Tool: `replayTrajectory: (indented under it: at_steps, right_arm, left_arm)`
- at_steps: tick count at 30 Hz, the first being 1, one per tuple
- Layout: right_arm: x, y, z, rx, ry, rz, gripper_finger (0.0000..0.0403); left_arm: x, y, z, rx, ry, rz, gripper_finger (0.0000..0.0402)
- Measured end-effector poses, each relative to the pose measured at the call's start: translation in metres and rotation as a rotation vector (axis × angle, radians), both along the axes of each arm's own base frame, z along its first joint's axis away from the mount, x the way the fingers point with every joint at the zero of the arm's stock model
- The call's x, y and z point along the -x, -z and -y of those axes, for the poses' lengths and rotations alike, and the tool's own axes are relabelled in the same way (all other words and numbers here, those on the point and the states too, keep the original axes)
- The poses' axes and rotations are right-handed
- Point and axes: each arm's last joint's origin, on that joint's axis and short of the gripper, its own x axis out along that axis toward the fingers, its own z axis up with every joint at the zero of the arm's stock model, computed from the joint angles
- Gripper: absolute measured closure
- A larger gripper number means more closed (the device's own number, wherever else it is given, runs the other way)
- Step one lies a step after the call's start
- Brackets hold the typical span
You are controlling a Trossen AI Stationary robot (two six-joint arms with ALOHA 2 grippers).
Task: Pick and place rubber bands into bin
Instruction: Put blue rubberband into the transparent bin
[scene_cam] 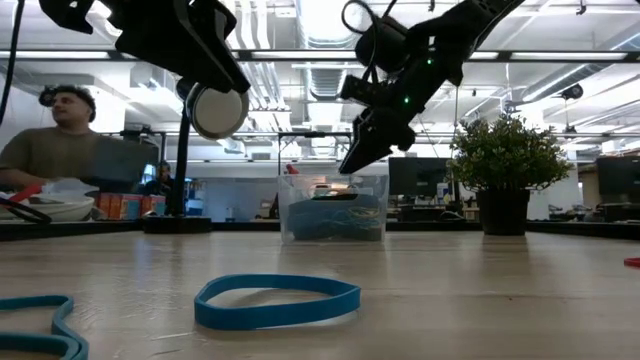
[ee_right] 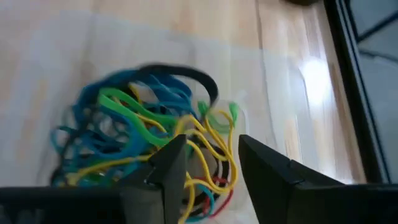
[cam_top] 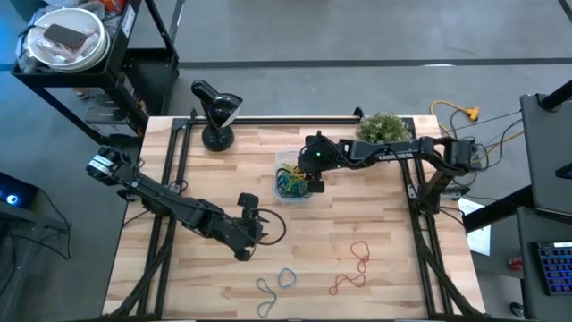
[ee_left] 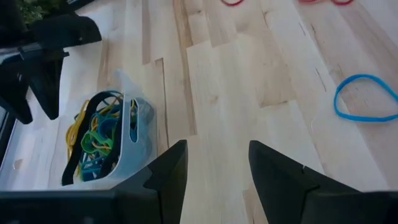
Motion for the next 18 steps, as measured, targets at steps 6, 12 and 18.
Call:
replayTrajectory:
  at_steps: [6, 12, 18]
  right_arm:
    - [0.005, -0.022, -0.034, 0.017, -0.116, 0.027, 0.0260]
    - [0.021, -0.039, -0.076, -0.033, -0.203, -0.016, 0.0271]
    - [0.033, -0.043, -0.118, -0.118, -0.292, -0.049, 0.0281]
  left_arm:
    - [-0.001, 0.000, 0.003, 0.072, 0.062, 0.000, 0.0246]
    - [-0.007, 0.007, 0.012, 0.218, 0.197, 0.018, 0.0246]
    - [-0.024, 0.019, 0.025, 0.277, 0.353, 0.071, 0.0246]
